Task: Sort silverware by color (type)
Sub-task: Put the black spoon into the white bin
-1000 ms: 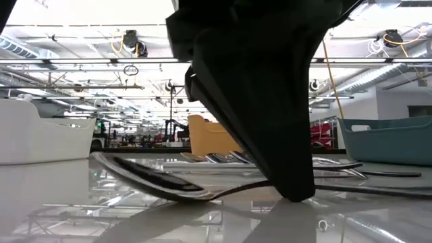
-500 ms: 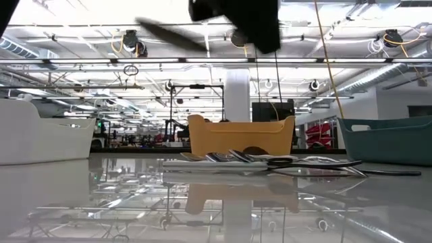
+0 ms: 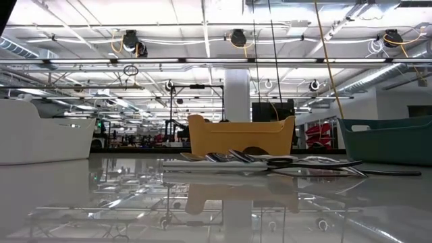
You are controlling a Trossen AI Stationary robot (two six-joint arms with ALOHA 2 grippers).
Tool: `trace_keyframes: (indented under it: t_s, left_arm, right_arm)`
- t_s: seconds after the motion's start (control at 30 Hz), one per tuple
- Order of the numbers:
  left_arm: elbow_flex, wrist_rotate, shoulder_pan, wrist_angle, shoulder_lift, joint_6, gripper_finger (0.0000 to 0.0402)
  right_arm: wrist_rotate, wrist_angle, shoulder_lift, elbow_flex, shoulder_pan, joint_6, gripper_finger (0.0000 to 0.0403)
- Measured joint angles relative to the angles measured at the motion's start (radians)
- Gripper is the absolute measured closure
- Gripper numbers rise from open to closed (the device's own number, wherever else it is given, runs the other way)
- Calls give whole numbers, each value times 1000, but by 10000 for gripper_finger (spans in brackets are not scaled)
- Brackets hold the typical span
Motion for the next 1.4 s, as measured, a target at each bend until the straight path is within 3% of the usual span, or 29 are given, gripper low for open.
trace_keyframes:
  t_s: [0.4,0.93,1.23,1.4]
  left_arm:
    - [1,26,29,-4,-116,36,401]
    - [0,153,40,-220,-265,233,401]
    - [1,181,45,-280,-432,342,401]
    - [1,180,41,-326,-510,361,401]
  right_arm:
    - [18,65,119,80,-11,-94,170]
    - [14,24,425,506,-181,-444,171]
    - [12,38,543,638,-276,-477,170]
    - [-14,143,613,678,-316,-508,170]
